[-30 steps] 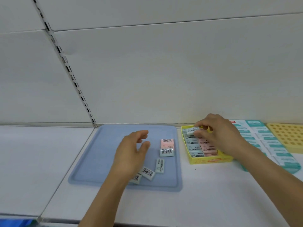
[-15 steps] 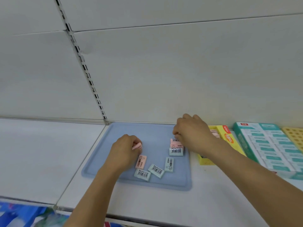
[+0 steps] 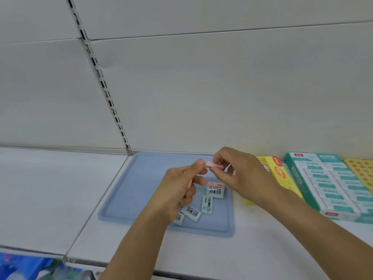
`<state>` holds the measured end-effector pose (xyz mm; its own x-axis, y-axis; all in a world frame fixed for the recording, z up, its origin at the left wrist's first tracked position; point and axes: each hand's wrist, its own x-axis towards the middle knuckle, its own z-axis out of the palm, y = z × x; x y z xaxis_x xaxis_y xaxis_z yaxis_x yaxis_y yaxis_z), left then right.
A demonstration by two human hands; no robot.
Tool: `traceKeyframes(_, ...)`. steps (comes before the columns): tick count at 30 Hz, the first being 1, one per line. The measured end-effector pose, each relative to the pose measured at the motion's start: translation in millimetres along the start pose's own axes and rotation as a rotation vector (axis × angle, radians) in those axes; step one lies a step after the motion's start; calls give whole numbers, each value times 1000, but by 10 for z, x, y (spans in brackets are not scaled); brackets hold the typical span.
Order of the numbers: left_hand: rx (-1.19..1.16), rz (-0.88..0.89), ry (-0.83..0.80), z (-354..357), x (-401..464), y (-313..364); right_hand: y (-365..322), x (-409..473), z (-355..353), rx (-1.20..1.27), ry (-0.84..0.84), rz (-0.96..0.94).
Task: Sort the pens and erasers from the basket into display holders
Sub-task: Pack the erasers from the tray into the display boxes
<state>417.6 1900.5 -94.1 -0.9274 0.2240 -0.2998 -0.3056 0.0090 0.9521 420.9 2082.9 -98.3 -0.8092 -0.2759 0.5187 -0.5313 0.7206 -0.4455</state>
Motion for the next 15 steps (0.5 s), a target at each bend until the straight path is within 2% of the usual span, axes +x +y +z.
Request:
traceKeyframes(4, -64, 64, -65, 129, -12, 52, 46, -172, -111, 73, 56, -38)
traceKeyframes(10, -1, 150, -82, 337, -28, 80, -23, -374, -436, 412, 124, 345)
traceKeyframes(13, 29, 189, -89, 459, -34, 87, -19, -389, -558, 570, 135, 440)
traceKeyframes(15, 48, 208, -100, 548, -35, 89, -19, -384, -632, 564, 115, 453)
